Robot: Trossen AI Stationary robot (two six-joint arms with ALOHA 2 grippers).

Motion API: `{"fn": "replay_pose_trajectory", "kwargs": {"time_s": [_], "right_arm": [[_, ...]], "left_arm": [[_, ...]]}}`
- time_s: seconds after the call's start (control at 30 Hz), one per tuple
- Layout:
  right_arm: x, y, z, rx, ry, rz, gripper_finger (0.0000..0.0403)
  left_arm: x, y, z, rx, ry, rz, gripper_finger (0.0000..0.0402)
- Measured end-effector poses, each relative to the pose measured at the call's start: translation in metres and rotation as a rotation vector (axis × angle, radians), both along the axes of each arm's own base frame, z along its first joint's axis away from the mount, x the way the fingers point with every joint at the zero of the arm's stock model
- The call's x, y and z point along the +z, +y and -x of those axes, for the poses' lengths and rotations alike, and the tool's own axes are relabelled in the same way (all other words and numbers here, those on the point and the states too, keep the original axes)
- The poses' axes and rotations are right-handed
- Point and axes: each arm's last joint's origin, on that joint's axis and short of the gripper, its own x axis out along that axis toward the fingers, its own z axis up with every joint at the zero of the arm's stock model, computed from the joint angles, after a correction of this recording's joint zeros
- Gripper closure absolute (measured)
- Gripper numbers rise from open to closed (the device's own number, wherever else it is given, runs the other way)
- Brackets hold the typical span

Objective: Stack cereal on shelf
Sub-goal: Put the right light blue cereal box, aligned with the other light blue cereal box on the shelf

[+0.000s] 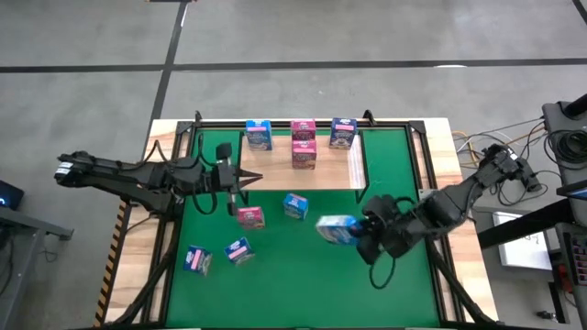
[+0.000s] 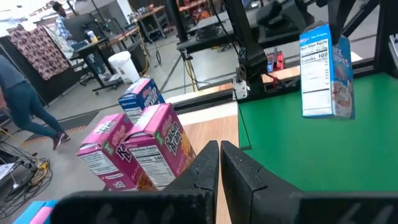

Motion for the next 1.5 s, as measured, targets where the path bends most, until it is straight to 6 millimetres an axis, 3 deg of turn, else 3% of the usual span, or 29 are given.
{"fn": "replay_pose_trajectory", "kwargs": {"time_s": [0.4, 0.73, 1.13, 1.5], "right_arm": [[0.023, -0.056, -0.047, 0.13, -0.216, 0.354, 0.0287], [0.019, -0.093, -0.077, 0.177, -0.241, 0.489, 0.0287], [0.008, -0.111, -0.093, 0.201, -0.202, 0.537, 0.0287], [0.03, -0.112, -0.127, 0.262, -0.126, 0.545, 0.0287]], "left_arm": [[0.003, 0.003, 0.02, 0.001, -0.072, 0.018, 0.0401], [0.001, 0.003, 0.022, 0.003, -0.057, 0.027, 0.0401], [0.001, 0.003, 0.022, 0.003, -0.056, 0.027, 0.0401], [0.001, 0.003, 0.022, 0.003, -0.058, 0.025, 0.0401]]}}
